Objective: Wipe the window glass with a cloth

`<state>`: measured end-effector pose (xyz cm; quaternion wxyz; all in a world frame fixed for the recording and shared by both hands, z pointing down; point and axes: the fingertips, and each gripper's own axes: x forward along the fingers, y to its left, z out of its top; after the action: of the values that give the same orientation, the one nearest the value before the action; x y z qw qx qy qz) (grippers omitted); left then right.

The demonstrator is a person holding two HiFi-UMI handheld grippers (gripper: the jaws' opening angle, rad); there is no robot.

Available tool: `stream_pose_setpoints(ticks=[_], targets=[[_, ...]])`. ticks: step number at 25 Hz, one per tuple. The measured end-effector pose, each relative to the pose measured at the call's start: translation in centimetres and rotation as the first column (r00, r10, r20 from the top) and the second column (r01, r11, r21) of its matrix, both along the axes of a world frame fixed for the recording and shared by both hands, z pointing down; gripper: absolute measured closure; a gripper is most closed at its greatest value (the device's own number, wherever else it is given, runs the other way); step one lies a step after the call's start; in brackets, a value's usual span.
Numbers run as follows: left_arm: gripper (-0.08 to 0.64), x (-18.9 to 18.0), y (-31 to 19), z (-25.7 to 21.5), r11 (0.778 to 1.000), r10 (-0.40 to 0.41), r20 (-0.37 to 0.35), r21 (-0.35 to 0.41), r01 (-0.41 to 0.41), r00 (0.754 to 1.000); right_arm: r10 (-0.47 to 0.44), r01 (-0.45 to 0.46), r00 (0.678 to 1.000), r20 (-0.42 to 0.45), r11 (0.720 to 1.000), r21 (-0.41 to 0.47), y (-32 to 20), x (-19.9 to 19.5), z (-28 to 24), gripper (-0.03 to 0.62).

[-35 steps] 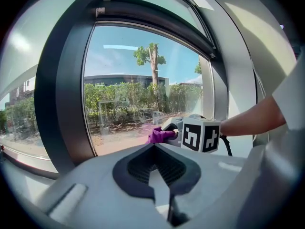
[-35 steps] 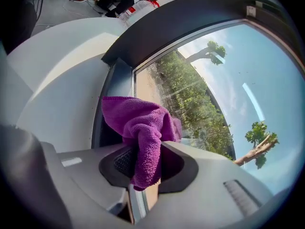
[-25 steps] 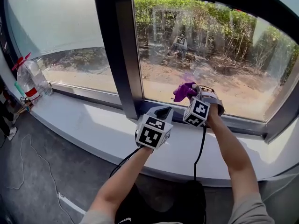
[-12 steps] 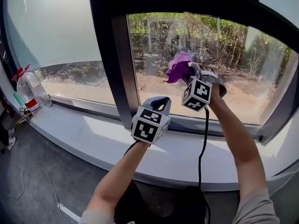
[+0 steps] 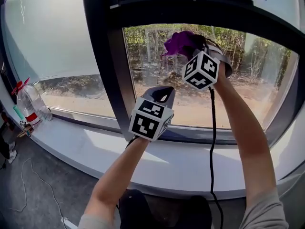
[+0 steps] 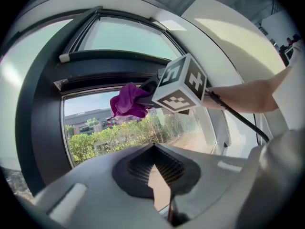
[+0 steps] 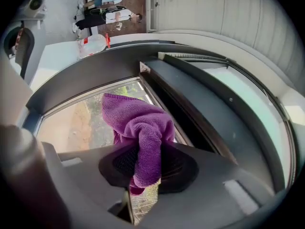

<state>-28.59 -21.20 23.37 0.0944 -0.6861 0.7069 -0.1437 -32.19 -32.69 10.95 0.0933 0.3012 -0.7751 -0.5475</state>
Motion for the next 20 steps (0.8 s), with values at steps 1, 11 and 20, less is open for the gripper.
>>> stream_pose_setpoints(ticks=[1, 11, 20], targets=[[0.56, 0.2, -0.1, -0.3, 1.0, 0.006, 0.007, 0.0, -0.006, 1.0, -0.001, 0.001, 1.0, 0.028, 1.0, -0.003, -0.1, 0.3, -1.0, 0.477], [0.56, 1.5, -0.6, 0.3, 0.999, 0.028, 0.015, -0.017, -0.027, 1.0, 0.027, -0.026, 0.978, 0.205, 1.0, -0.009, -2.2, 5.0, -4.9, 0.479], [0.56, 2.5, -2.3, 6.1, 0.994, 0.05, -0.038, -0.091, -0.054, 0.998, 0.053, -0.054, 0.992, 0.112, 0.998, 0.009, -3.4, 6.5, 1.1, 0.48]])
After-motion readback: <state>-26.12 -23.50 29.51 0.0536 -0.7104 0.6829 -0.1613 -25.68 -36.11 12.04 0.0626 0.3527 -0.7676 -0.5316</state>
